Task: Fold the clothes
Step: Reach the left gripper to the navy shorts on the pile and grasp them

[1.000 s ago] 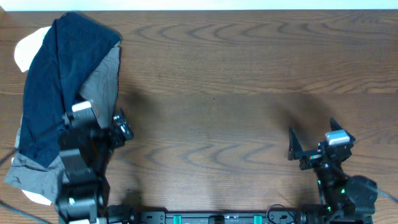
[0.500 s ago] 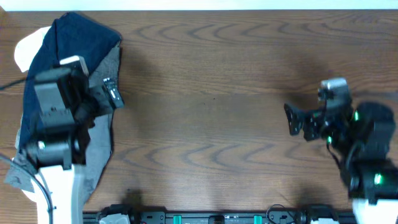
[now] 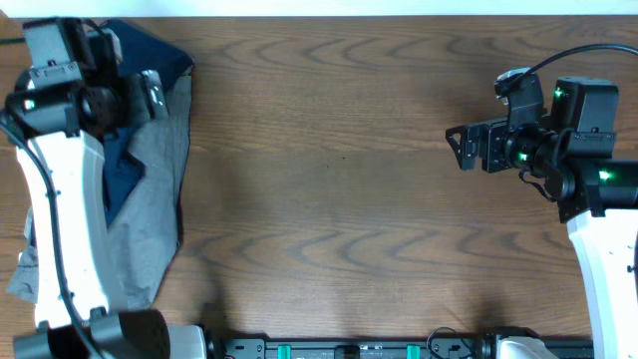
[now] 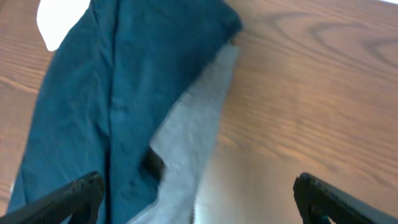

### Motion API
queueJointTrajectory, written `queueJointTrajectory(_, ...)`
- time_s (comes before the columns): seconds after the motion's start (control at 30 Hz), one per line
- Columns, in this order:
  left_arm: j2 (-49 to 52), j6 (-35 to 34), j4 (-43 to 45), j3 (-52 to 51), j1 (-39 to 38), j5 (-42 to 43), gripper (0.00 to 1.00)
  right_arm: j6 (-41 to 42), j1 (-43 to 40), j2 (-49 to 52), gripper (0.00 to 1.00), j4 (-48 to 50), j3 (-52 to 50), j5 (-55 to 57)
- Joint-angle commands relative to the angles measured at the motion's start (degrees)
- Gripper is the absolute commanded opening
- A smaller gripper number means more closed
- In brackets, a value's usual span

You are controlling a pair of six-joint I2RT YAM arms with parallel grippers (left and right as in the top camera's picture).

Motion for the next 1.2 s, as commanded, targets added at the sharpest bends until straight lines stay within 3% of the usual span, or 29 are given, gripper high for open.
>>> queueJointTrajectory(0.0,2.62,1.79,2.95,1.29,2.49,0.48,0.98,0.26,-0.48,0.11,0.99,-0.48,1.07,-2.49)
queueJointTrajectory(0.23,8.79,-2.43,9.01,1.29,7.98,0.79,0.98,0.26,-0.48,0.13,0.99,-2.21,1.07,-2.43)
queueJointTrajectory(0.37,12.63,-0.66,9.53,1.27,8.46,0.76,0.89,0.26,-0.48,0.13,0.99,-3.08,1.05,-2.43)
queueJointTrajectory(0.8,24.2,1.46,9.16,1.27,8.74,-1.2,0.89,0.24,-0.48,0.13,0.99,-6.08,1.03,-2.4)
queueJointTrajectory(0.97,28.48,1.44,9.27,1.27,8.76,-1.16,0.7,0.24,-0.48,0.13,0.99,-6.01,1.01,-2.38)
queueJointTrajectory(1.07,29.55,1.42,9.25,1.27,8.76,-1.16,0.36,0.24,-0.48,0.13,0.95,-5.42,1.01,-2.38)
queueJointTrajectory(1.17,28.81,1.44,9.51,1.36,8.76,-1.18,0.14,0.24,-0.48,0.13,0.89,-4.92,1.01,-2.36)
